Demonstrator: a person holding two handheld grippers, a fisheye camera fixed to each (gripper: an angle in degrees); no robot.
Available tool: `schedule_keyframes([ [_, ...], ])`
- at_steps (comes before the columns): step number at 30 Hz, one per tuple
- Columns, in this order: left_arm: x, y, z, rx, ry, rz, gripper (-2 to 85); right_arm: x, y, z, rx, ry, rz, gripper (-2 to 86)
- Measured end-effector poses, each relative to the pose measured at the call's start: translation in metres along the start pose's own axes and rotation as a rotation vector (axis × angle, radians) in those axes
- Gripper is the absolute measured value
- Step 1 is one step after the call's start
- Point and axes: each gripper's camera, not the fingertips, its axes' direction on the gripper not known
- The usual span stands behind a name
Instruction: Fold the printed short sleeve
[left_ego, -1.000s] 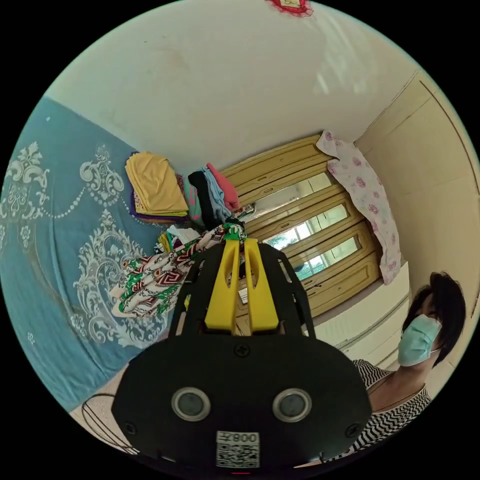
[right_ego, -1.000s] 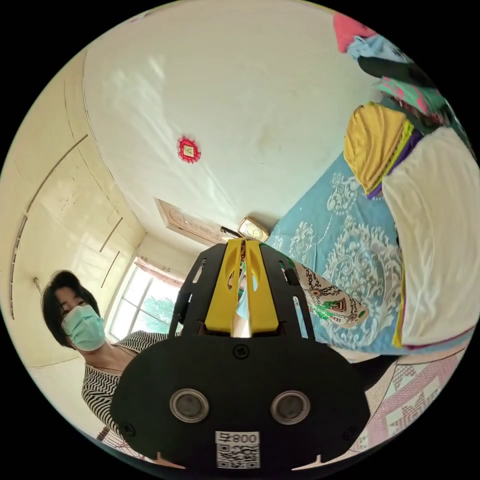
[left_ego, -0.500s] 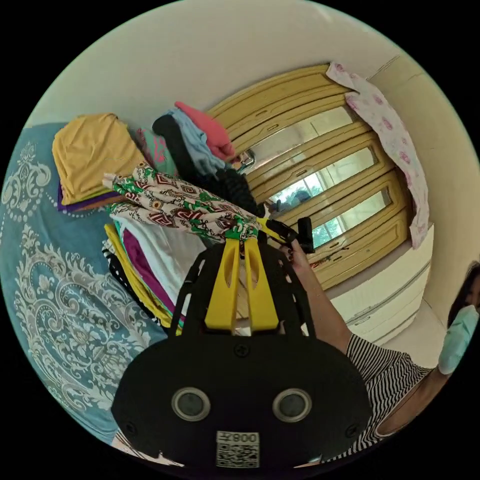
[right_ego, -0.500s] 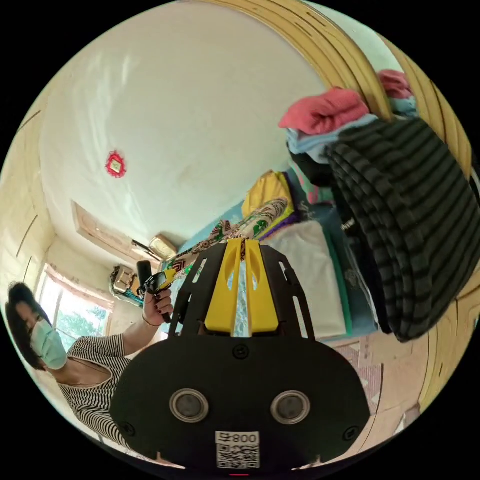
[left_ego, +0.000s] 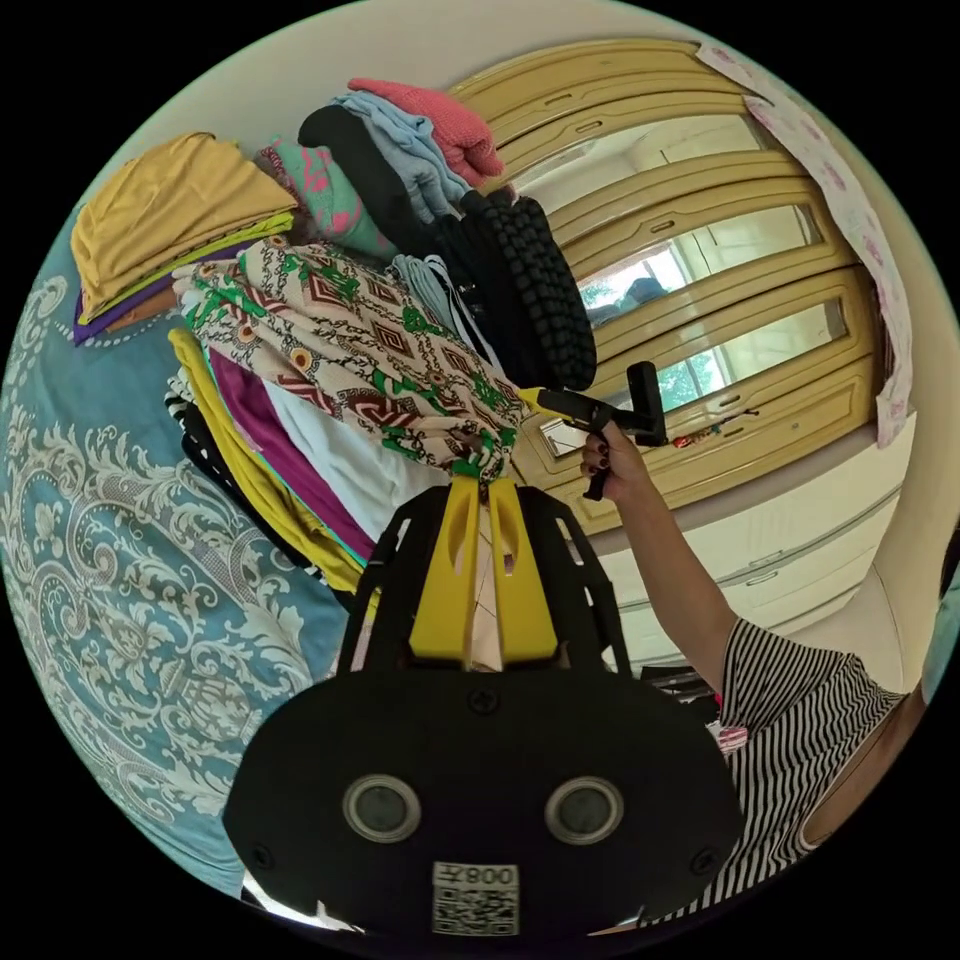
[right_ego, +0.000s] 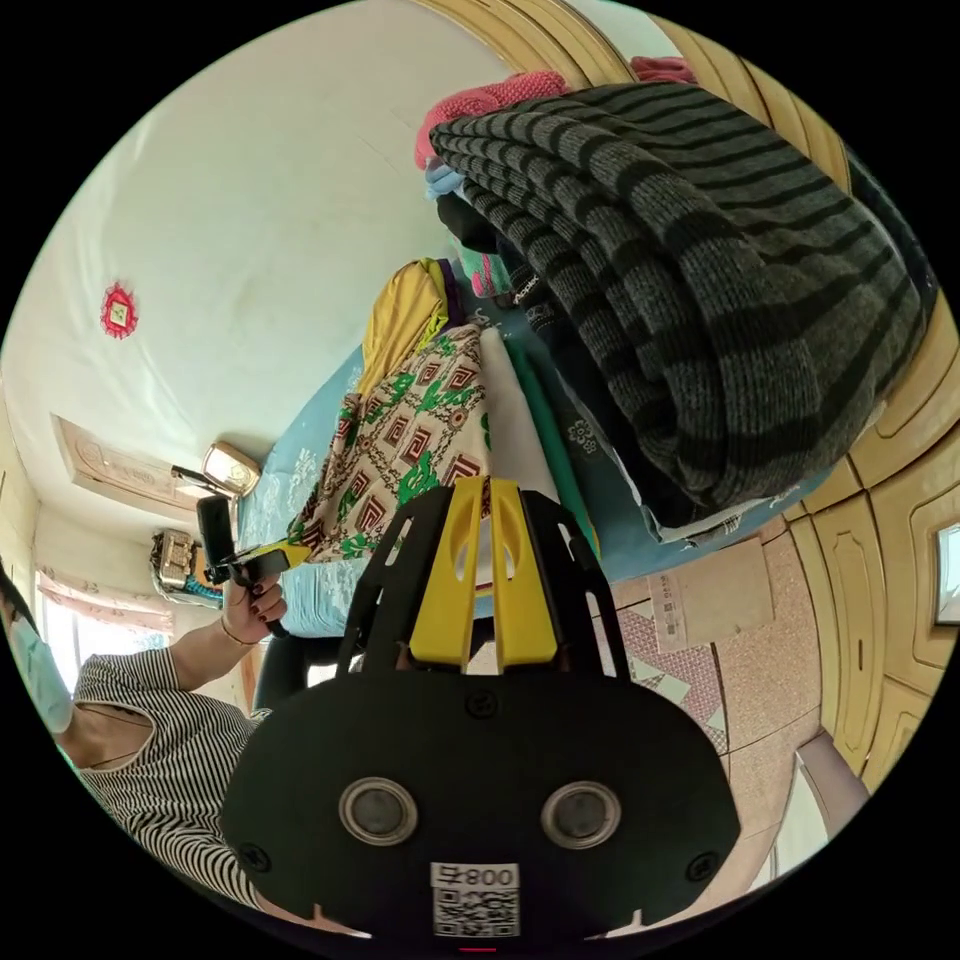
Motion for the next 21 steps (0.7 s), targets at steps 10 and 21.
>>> schedule_keyframes([
  [10, -0.018, -0.021, 0.049, -0.028, 0.088, -0.191, 2.0, 0.044, 0.010, 0.043, -0.070, 0.092, 0.065, 0.8],
  [21, -0.024, -0.040, 0.059, -0.012, 0.166, -0.233, 2.3, 0.050, 0.015, 0.065, -0.074, 0.162, 0.065, 1.7],
])
